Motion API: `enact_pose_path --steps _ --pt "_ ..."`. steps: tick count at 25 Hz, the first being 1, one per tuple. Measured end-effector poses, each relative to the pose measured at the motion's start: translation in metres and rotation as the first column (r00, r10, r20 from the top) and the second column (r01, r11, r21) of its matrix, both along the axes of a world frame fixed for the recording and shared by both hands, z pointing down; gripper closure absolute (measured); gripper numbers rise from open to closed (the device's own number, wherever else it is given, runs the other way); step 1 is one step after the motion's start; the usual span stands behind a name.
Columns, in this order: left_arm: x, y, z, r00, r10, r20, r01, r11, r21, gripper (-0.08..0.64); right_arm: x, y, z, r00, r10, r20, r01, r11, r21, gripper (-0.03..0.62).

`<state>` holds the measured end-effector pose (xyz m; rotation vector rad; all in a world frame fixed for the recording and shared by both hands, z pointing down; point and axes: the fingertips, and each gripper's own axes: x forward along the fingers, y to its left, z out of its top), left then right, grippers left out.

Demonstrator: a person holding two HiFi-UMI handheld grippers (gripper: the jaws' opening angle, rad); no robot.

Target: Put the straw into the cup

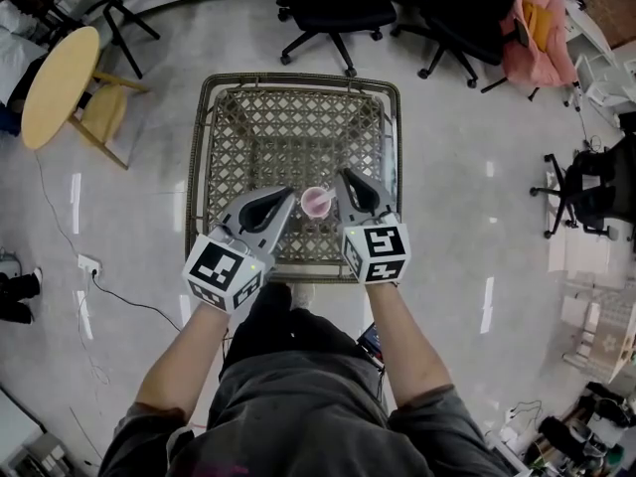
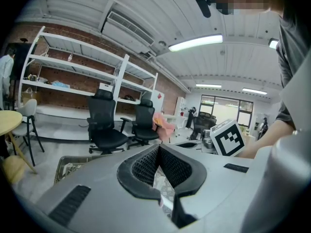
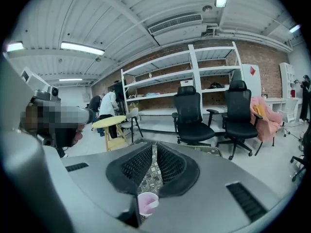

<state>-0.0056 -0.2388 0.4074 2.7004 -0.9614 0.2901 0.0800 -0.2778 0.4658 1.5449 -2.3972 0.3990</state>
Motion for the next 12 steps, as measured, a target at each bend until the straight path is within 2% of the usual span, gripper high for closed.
enact_pose_path --steps 12 --pt "0.004 0.005 -0.009 1.0 0.017 0.0 -0.017 1.0 0.009 0.551 0.002 0.008 -0.019 1.0 0.013 -0.001 -0.013 1.0 0.028 0.575"
